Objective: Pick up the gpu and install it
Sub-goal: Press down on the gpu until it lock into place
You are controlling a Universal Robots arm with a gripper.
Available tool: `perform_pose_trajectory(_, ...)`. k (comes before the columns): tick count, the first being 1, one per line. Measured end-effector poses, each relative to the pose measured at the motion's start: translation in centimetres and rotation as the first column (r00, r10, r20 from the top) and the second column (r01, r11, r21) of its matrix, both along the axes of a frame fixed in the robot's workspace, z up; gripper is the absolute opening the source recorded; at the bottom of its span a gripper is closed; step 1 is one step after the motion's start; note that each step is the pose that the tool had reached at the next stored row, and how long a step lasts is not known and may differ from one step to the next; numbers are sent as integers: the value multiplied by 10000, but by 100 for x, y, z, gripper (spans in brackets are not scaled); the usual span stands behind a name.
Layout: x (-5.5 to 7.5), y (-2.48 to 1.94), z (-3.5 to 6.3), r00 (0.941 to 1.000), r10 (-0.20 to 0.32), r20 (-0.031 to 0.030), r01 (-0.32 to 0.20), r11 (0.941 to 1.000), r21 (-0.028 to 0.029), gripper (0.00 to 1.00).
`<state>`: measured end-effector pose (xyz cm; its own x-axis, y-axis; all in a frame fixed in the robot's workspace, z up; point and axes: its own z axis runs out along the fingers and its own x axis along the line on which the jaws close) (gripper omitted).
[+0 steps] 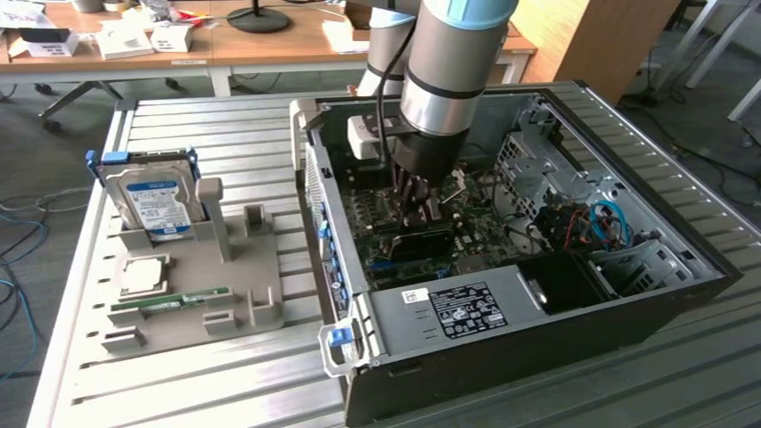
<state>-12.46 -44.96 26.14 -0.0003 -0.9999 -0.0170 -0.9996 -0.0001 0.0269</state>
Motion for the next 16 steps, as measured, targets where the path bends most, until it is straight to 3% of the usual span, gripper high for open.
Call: perform_pose_trajectory(16, -8, 0, -13, 10000, 0, 3, 0, 10000, 2, 11)
